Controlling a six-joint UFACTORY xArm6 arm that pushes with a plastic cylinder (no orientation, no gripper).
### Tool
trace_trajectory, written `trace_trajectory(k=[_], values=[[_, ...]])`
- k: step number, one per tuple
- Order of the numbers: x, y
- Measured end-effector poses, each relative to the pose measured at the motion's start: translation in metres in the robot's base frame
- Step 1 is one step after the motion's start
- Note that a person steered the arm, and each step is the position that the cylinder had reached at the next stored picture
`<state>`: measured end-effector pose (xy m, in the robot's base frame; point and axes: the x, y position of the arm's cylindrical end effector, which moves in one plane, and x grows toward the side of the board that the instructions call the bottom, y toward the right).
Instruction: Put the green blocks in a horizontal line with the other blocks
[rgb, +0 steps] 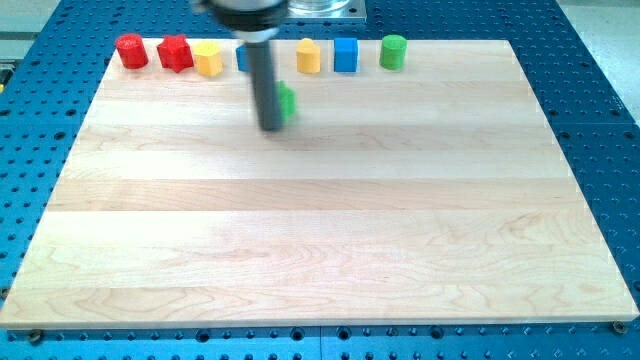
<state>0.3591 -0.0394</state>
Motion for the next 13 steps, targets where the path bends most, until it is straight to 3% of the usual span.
trace_trajectory(k=[1, 2, 3, 4, 6, 8, 10, 11, 13], values=[[0.023, -0.109], [-0.016, -0.020], [-0.022, 0.109], [0.009, 0.092], [-0.042, 0.040], [-0.062, 0.171], [-0.079, 0.190], [-0.059, 0.186], [-0.100, 0.241]])
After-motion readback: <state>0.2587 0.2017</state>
